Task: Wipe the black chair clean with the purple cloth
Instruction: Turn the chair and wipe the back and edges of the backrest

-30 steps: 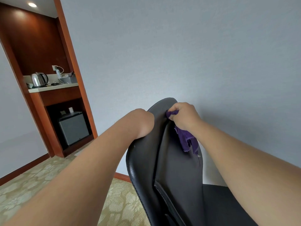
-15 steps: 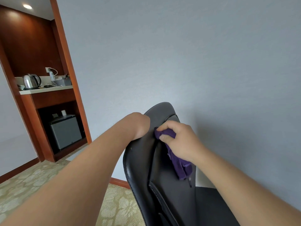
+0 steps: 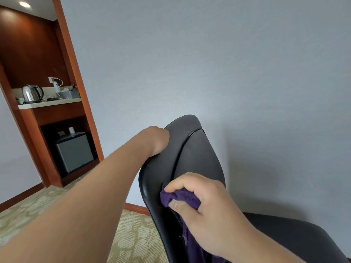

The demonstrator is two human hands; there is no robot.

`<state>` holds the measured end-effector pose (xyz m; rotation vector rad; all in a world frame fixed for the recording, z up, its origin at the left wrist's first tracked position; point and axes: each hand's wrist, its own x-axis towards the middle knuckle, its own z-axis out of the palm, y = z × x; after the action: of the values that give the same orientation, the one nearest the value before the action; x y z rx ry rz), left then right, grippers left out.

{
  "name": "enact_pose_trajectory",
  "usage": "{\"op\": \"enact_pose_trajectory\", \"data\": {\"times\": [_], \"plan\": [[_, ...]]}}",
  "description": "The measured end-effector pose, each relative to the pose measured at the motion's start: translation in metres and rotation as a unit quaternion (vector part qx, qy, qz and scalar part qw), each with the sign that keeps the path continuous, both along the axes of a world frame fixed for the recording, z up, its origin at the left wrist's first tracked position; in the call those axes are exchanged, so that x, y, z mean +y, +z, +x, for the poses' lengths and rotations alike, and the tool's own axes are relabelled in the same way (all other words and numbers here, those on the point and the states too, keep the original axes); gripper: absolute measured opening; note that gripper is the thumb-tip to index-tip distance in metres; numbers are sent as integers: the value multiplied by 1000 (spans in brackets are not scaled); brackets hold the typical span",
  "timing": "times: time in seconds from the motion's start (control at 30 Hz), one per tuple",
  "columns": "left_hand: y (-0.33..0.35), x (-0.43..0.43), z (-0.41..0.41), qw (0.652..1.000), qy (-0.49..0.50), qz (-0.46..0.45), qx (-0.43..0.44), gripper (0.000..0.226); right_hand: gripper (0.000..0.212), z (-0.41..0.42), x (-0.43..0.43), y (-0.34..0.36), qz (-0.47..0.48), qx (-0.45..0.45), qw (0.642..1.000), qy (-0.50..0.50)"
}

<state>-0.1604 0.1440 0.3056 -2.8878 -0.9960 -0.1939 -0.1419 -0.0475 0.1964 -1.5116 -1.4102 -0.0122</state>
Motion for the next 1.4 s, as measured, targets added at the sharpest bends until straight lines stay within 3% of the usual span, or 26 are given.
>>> {"op": "enact_pose_trajectory", "data": {"times": [0.2,0.43,0.67,1.07,1.23,1.4], "plan": [[0,-1,2,1000,4,13,12,36,24,2,8,-5,9,-52,998,-33],[0,0,5,999,-2,31,39,37,19,41,51,-1,45,-20,993,-105],[0,3,5,998,-11,44,47,34,15,97,101,13,-3,21,988,-156],[-1,4,4,999,-13,24,24,32,18,170,156,35,-60,15,971,-233],[1,1,2,1000,-12,18,20,34,18,175,159,33,-62,33,969,-237],[1,2,3,1000,-16,9,24,29,22,152,135,16,-12,53,982,-179]]}}
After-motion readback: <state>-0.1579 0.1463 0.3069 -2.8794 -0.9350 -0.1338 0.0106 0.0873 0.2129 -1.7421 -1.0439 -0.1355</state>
